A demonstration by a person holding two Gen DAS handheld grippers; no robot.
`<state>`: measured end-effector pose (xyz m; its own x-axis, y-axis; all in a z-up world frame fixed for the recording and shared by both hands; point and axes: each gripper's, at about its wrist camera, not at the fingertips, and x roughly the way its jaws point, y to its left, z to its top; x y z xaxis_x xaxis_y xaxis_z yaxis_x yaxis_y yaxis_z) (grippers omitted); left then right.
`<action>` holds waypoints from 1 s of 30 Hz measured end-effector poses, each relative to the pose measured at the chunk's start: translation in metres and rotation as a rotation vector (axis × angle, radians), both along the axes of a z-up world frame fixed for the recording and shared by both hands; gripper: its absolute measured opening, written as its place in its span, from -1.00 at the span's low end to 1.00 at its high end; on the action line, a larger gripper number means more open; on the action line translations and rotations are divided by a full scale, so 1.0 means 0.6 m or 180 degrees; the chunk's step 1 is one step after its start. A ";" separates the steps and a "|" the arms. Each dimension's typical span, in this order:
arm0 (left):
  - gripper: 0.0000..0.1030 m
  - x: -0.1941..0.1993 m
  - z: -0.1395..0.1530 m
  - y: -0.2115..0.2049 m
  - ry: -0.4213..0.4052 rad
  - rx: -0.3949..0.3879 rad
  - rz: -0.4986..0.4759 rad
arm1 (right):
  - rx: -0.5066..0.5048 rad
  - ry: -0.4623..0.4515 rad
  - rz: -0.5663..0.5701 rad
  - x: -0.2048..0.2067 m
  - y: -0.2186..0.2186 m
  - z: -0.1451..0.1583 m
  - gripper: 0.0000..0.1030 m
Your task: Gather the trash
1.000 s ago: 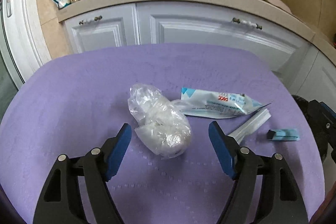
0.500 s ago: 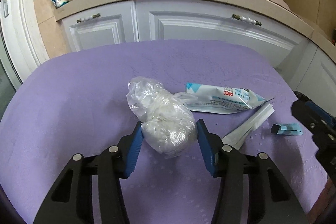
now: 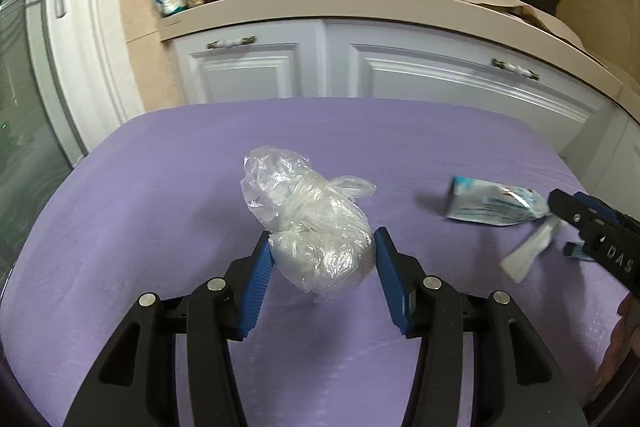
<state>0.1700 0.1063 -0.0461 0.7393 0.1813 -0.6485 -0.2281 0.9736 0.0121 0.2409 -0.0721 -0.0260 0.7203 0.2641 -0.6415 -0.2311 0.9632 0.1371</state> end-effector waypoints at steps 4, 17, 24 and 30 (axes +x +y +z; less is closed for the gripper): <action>-0.02 -0.005 -0.001 0.029 -0.0009 -0.0037 0.0115 | 0.0012 0.0090 0.0012 0.014 0.003 -0.006 0.01; -0.02 -0.008 -0.006 0.044 0.0004 -0.0108 0.0145 | -0.0134 0.0040 0.0177 0.015 0.032 -0.003 0.07; -0.02 -0.009 -0.005 0.055 -0.0018 -0.0117 0.0207 | -0.0008 0.0108 0.0054 0.044 -0.003 -0.002 0.22; -0.02 -0.007 -0.007 0.054 0.0001 -0.0119 0.0201 | 0.0048 0.0254 0.0257 0.056 0.010 -0.014 0.22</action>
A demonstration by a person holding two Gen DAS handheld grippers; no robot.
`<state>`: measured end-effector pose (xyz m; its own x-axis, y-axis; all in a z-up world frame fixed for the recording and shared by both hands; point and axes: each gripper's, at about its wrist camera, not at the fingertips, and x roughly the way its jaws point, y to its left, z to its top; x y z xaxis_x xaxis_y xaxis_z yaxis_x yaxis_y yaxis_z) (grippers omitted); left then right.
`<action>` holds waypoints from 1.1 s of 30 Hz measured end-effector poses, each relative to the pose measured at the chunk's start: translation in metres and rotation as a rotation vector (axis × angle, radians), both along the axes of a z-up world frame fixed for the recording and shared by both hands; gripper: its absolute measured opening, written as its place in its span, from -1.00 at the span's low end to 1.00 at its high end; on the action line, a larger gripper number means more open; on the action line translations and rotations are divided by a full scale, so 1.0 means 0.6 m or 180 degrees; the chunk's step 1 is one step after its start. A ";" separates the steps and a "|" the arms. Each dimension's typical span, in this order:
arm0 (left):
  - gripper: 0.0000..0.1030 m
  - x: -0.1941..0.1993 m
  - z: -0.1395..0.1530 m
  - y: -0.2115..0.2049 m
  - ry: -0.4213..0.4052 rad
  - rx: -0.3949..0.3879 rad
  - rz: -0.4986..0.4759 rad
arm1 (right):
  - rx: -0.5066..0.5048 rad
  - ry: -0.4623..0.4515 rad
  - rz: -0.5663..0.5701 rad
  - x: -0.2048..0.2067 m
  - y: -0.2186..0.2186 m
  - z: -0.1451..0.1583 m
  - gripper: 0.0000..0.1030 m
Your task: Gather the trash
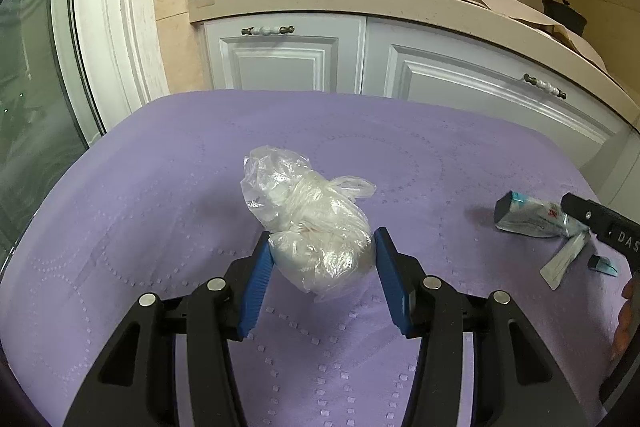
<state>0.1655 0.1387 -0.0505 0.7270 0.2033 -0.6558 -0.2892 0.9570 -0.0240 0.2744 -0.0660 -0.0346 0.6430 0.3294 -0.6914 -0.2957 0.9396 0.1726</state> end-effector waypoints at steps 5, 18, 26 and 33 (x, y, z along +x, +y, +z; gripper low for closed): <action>-0.02 0.000 -0.001 0.002 0.0005 -0.0018 -0.0004 | -0.0053 0.0064 0.0227 -0.016 0.021 -0.006 0.22; -0.02 -0.002 0.000 0.004 -0.0011 -0.0029 0.0031 | -0.0382 0.0047 0.0518 -0.039 0.063 -0.015 -0.54; -0.02 -0.004 0.002 0.008 -0.0018 -0.0041 0.0041 | -0.0538 -0.0042 0.0652 -0.050 0.084 -0.013 -0.77; -0.02 -0.013 0.003 0.008 -0.0026 -0.0027 0.0027 | -0.0419 -0.0024 0.0605 -0.052 0.082 -0.011 -1.00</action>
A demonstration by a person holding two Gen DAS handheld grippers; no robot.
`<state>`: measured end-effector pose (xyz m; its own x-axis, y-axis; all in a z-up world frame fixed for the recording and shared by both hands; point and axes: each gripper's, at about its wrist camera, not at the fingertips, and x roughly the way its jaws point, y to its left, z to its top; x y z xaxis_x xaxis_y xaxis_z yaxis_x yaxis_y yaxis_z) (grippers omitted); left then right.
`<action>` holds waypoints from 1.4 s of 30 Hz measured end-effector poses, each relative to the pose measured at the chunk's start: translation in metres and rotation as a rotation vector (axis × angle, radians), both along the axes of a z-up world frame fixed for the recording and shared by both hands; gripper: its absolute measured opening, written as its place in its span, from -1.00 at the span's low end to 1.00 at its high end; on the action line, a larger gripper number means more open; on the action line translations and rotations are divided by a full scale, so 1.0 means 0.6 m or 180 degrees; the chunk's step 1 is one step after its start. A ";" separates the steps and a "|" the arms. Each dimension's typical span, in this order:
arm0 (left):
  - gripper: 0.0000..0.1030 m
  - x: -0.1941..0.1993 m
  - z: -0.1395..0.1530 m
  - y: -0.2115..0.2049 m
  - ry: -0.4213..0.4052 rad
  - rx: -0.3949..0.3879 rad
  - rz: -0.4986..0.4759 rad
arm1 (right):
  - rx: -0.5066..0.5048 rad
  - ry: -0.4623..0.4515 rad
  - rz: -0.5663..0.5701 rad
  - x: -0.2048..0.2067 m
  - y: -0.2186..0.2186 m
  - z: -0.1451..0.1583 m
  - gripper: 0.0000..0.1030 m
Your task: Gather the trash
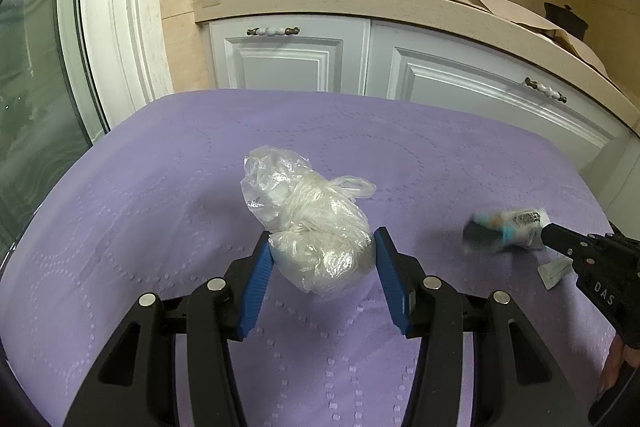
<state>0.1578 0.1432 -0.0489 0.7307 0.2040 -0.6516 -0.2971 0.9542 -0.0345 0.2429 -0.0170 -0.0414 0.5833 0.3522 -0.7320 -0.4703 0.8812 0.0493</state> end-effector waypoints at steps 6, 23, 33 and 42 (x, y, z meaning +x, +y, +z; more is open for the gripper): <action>-0.02 -0.003 0.001 -0.001 -0.0012 0.0012 -0.0003 | 0.0080 -0.0050 -0.0053 -0.004 -0.006 0.010 -1.00; -0.02 0.000 0.004 0.007 -0.0020 -0.0006 0.0024 | 0.0422 0.0254 -0.0353 0.045 -0.026 -0.008 0.07; -0.02 0.003 0.003 0.005 -0.0011 -0.0003 0.0023 | 0.0498 0.0352 -0.0341 0.041 -0.026 -0.010 -0.99; -0.02 -0.004 0.005 0.009 -0.0059 0.0023 0.0063 | 0.0882 0.0432 -0.0537 0.035 -0.032 0.002 0.16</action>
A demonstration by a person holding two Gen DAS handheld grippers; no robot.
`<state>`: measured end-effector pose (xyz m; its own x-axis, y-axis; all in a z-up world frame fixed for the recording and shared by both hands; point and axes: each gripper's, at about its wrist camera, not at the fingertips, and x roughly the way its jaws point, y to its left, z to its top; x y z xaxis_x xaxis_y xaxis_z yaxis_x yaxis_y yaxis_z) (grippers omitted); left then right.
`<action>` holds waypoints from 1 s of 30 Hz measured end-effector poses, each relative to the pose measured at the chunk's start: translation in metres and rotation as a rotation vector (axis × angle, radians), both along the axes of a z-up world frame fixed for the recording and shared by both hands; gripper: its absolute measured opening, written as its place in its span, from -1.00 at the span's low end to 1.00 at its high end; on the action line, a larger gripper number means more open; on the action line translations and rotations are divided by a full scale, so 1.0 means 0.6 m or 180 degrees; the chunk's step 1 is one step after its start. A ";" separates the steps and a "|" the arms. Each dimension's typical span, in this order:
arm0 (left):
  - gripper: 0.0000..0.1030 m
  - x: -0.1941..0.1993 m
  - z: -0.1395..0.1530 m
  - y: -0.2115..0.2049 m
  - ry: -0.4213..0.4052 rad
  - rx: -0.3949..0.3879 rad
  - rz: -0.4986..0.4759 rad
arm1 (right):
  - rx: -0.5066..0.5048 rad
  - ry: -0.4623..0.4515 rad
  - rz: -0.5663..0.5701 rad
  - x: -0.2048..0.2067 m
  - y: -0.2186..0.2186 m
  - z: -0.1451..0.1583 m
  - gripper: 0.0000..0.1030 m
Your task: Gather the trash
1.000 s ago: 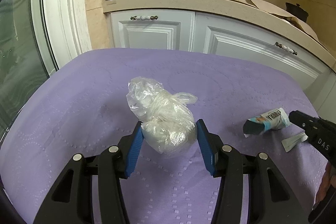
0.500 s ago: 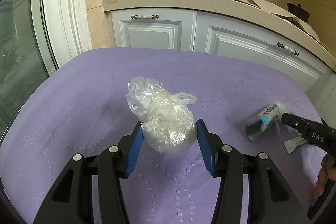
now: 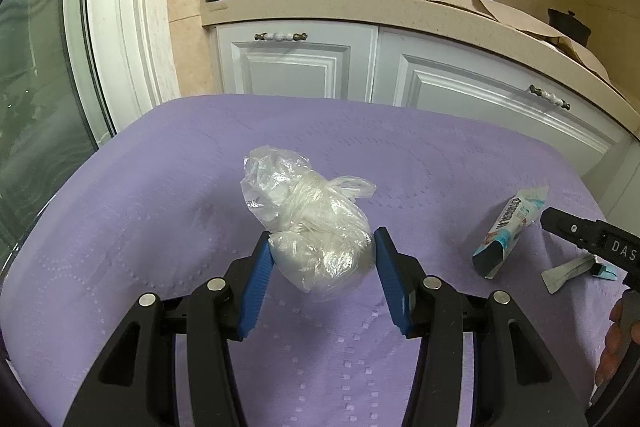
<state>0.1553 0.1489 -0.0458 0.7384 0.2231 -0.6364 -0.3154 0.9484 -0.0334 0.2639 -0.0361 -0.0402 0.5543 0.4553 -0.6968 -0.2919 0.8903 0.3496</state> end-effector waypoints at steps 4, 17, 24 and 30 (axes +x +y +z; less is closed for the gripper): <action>-0.02 -0.009 0.005 0.010 -0.0034 0.0046 0.0046 | -0.0018 -0.0013 0.0001 -0.003 0.025 0.002 0.21; -0.02 -0.037 0.011 0.085 -0.0084 0.0095 0.0320 | -0.0155 0.0015 -0.0142 -0.007 0.100 -0.006 0.44; -0.02 -0.045 0.008 0.093 -0.0092 0.0043 0.0314 | -0.0288 0.0068 -0.0013 -0.013 0.118 -0.017 -0.47; -0.02 -0.045 0.009 0.081 -0.0111 0.0022 0.0239 | -0.0410 -0.0098 0.0035 -0.035 0.111 -0.003 -0.85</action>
